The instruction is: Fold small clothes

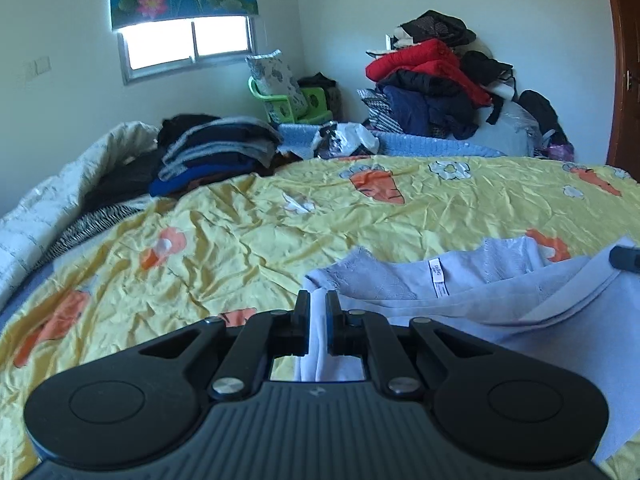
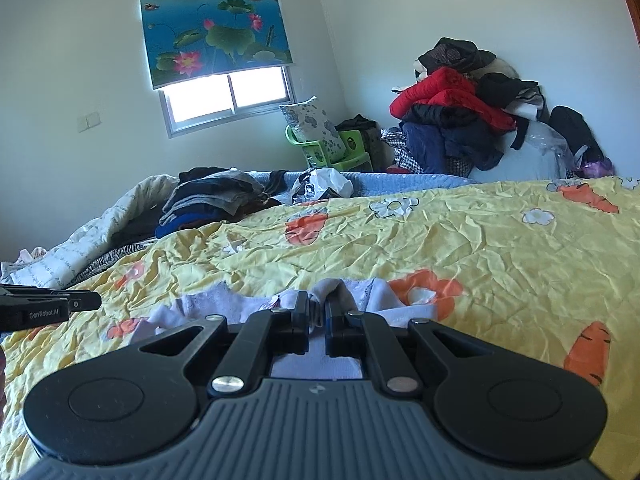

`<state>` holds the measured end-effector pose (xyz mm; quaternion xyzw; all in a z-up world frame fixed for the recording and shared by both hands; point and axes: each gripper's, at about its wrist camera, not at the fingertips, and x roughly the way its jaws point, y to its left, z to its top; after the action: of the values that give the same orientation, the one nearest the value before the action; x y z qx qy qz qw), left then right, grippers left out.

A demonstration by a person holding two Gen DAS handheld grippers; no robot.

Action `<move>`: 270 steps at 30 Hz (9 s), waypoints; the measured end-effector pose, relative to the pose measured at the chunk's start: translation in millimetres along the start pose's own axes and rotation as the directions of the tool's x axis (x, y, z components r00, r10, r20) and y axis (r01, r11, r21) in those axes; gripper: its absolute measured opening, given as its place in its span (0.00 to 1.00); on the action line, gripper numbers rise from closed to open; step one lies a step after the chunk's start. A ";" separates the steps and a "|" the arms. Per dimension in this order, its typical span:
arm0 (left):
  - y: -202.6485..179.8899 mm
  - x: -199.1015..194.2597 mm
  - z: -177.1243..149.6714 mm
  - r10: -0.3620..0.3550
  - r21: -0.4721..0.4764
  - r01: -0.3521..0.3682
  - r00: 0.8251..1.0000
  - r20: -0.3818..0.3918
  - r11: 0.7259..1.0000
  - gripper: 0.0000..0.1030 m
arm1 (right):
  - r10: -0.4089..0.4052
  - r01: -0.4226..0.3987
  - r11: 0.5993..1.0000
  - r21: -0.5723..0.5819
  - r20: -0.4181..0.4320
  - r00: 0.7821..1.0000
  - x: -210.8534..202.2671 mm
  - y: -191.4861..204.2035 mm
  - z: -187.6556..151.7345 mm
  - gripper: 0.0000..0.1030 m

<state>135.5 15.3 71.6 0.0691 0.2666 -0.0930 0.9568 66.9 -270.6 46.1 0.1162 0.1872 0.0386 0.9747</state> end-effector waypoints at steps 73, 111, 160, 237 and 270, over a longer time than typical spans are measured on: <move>24.8 61.1 -3.6 -0.179 0.081 0.180 0.984 -0.027 0.980 0.01 | 0.018 -0.018 0.999 0.042 0.005 1.000 -3.8 -9.4 -2.6 0.10; 7.6 131.4 14.3 0.053 0.125 -0.042 0.994 -0.092 0.991 0.71 | -0.052 -0.012 0.985 -0.173 -0.359 0.932 163.3 1.7 -7.3 0.49; -51.3 64.0 -61.2 0.022 0.107 -0.012 0.995 -0.095 0.994 0.85 | -0.088 0.003 0.952 -0.306 -0.262 0.961 51.0 35.2 -73.7 0.80; -49.4 61.7 -75.5 0.067 0.059 -0.065 0.997 -0.042 0.996 1.00 | -0.132 0.074 0.963 -0.258 -0.215 0.968 81.5 32.4 -63.8 0.98; 54.6 140.5 -5.6 -0.338 -0.200 0.288 0.892 -0.300 0.937 1.00 | -0.089 -0.001 0.633 -0.774 -0.075 0.993 14.5 215.6 -129.6 0.97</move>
<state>262.5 49.6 -2.1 -0.0325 0.4366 -0.2130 0.8735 25.0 -32.2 -24.2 -0.3185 0.2069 0.0972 0.9199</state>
